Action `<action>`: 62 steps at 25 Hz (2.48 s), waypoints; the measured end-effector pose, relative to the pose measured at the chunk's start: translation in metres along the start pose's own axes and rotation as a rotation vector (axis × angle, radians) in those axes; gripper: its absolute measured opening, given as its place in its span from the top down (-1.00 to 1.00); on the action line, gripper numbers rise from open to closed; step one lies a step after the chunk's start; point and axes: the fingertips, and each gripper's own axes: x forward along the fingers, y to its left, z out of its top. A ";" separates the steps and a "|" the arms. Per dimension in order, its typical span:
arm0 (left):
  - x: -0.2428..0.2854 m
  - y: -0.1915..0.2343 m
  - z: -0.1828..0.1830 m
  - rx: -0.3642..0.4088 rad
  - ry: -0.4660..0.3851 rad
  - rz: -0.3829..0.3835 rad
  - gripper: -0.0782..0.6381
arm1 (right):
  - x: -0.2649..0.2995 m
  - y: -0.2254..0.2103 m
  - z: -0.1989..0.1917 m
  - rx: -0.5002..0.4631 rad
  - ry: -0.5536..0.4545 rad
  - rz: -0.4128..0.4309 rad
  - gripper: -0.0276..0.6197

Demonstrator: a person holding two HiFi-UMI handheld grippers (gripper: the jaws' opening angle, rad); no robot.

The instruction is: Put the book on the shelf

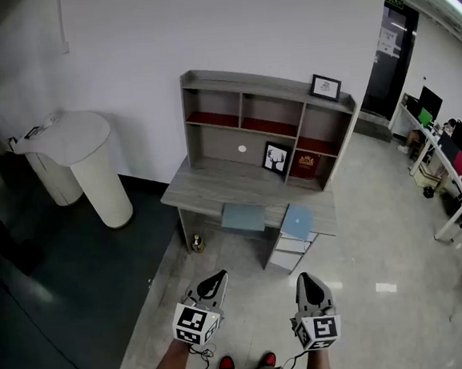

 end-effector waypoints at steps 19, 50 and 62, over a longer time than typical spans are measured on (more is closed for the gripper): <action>0.020 0.042 0.002 -0.005 -0.005 0.031 0.76 | 0.054 0.015 -0.001 -0.007 -0.002 0.039 0.82; 0.260 0.198 -0.055 -0.065 0.144 0.176 0.76 | 0.357 -0.057 -0.093 -0.011 0.115 0.227 0.82; 0.293 0.260 -0.142 -0.094 0.225 0.090 0.76 | 0.397 -0.027 -0.194 0.015 0.238 0.135 0.82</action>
